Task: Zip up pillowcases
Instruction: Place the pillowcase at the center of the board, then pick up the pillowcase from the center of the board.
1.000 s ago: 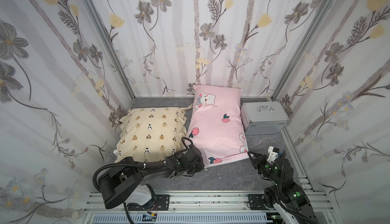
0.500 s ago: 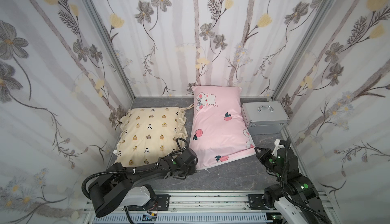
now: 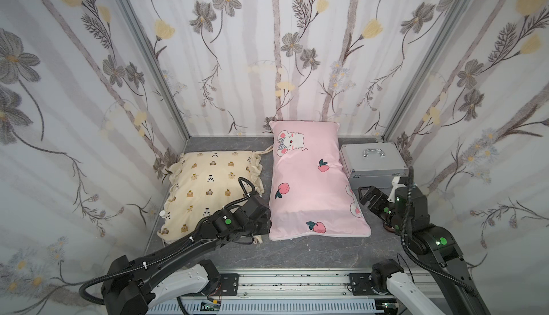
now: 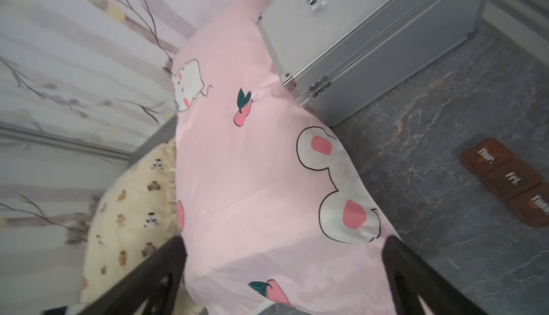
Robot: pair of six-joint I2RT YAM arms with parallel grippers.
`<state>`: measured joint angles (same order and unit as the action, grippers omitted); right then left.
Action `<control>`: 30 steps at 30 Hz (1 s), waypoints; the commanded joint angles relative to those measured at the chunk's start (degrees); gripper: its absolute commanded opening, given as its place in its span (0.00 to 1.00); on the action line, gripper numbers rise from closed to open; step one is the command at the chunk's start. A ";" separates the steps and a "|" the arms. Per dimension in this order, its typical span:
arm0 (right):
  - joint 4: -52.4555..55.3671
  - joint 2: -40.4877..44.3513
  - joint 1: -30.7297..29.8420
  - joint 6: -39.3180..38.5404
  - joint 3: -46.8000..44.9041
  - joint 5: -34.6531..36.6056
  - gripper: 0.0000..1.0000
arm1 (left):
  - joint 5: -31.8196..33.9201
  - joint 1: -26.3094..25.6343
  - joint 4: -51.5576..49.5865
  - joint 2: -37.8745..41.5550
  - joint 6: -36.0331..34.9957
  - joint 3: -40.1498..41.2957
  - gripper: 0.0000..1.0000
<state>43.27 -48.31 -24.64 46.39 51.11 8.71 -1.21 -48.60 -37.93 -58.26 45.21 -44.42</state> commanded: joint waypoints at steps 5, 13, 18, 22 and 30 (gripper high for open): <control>-15.42 -32.49 -24.55 -2.13 12.62 0.98 0.99 | 1.21 13.57 -12.26 6.59 -9.68 -3.16 0.47; -34.84 -53.51 -31.53 -6.12 21.28 -21.48 0.99 | -4.58 35.24 -12.56 6.05 -19.48 -6.03 0.49; -31.69 -60.69 -35.23 -14.29 25.63 -23.46 1.00 | -8.96 43.35 -9.25 2.80 -22.28 -6.05 0.49; -33.30 -65.69 -37.82 -17.07 27.93 -24.05 1.00 | -12.79 49.95 -8.88 3.14 -23.89 -6.28 0.46; -29.28 -81.05 -42.59 -20.11 40.81 -21.92 0.99 | -20.31 55.20 -7.38 2.10 -23.07 -5.85 0.44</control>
<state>13.34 -126.39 -66.72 28.18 89.25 -13.87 -18.57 5.78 -46.63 -56.14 22.87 -50.37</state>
